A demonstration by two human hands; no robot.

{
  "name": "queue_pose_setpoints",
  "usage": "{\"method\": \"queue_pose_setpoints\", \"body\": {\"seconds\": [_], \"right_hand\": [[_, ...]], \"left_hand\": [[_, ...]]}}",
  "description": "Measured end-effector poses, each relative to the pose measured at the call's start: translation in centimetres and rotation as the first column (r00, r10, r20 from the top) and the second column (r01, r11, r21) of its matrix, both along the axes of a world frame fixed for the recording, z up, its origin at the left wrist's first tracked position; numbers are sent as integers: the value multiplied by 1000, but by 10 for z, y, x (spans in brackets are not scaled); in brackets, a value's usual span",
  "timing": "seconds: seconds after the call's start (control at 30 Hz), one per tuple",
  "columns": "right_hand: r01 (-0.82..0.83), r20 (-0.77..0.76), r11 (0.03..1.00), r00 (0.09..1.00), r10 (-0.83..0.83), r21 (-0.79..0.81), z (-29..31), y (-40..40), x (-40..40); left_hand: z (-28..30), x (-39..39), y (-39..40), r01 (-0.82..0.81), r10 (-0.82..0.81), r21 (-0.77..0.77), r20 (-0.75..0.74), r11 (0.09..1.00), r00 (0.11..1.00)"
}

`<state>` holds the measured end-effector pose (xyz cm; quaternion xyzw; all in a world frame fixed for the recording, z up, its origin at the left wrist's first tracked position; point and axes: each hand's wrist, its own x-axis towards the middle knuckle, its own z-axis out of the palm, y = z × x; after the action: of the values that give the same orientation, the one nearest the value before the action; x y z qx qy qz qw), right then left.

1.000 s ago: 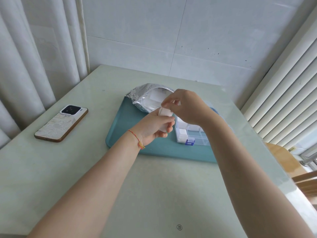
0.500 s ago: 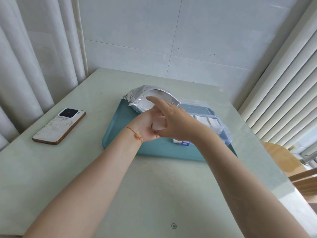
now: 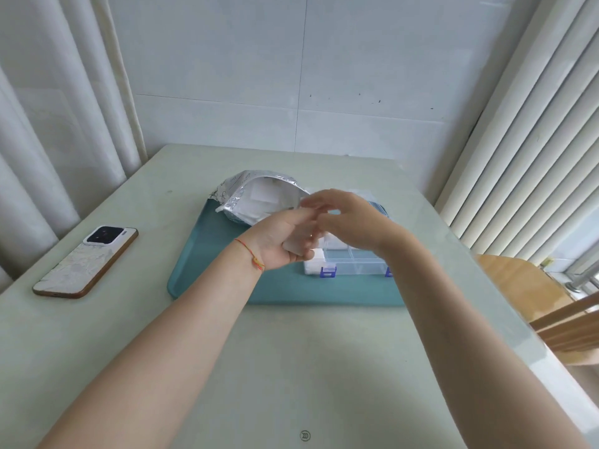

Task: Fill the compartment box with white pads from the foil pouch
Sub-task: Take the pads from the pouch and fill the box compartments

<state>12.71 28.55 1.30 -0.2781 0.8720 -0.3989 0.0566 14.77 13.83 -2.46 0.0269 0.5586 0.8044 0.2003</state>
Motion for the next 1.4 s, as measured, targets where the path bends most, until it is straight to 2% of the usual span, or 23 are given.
{"method": "queue_pose_setpoints", "body": {"seconds": [0.13,0.2,0.33,0.43,0.53,0.63,0.7,0.8,0.93,1.0,1.07,1.13,1.2,1.3,1.4], "right_hand": [[-58,9,998,998,58,-11,-10,11,-4],[-99,6,995,995,99,-8,-15,11,-2],[-54,-273,990,958,88,127,-26,4,0],[6,-363,992,931,41,127,-29,2,-5],[-41,-270,992,960,73,123,-25,10,-7],[-52,-8,997,999,51,-51,-13,22,-7],[29,119,986,993,-10,-162,-9,26,-9],[124,163,986,981,-105,-110,-13,26,-13],[141,228,984,967,-112,-113,-19,25,-18],[202,235,966,959,-161,-162,-19,25,-22],[267,246,945,944,-218,-189,-21,25,-26],[294,266,946,931,-250,-139,-26,26,-30],[308,286,949,916,-280,-61,-32,27,-33],[276,245,957,925,-289,89,-38,23,-35],[234,171,950,947,-271,207,-40,14,-37]], "left_hand": [[-2,-6,5,-56,56,-55,-8,997,998],[-3,-10,8,-98,99,-28,14,995,995],[-2,-14,15,-131,131,9,25,991,991],[1,-15,18,-104,104,1,-1,995,995],[-1,-17,15,-76,76,-23,-11,997,997],[-3,-15,12,-52,45,-89,-79,995,996],[-4,-15,9,-22,3,-141,-128,990,992],[-6,-15,11,26,-71,-232,-188,972,980],[-6,-13,12,34,-101,-288,-222,957,970],[-4,-11,9,-20,-56,-344,-209,939,976],[-2,-13,3,-166,107,-381,-172,910,979],[-5,-16,-5,-321,288,-409,-142,854,947],[-12,-18,-11,-398,364,-487,-167,777,916],[-22,-17,-12,-367,312,-603,-199,708,929],[-27,-15,-7,-318,252,-653,-196,687,948]]}}
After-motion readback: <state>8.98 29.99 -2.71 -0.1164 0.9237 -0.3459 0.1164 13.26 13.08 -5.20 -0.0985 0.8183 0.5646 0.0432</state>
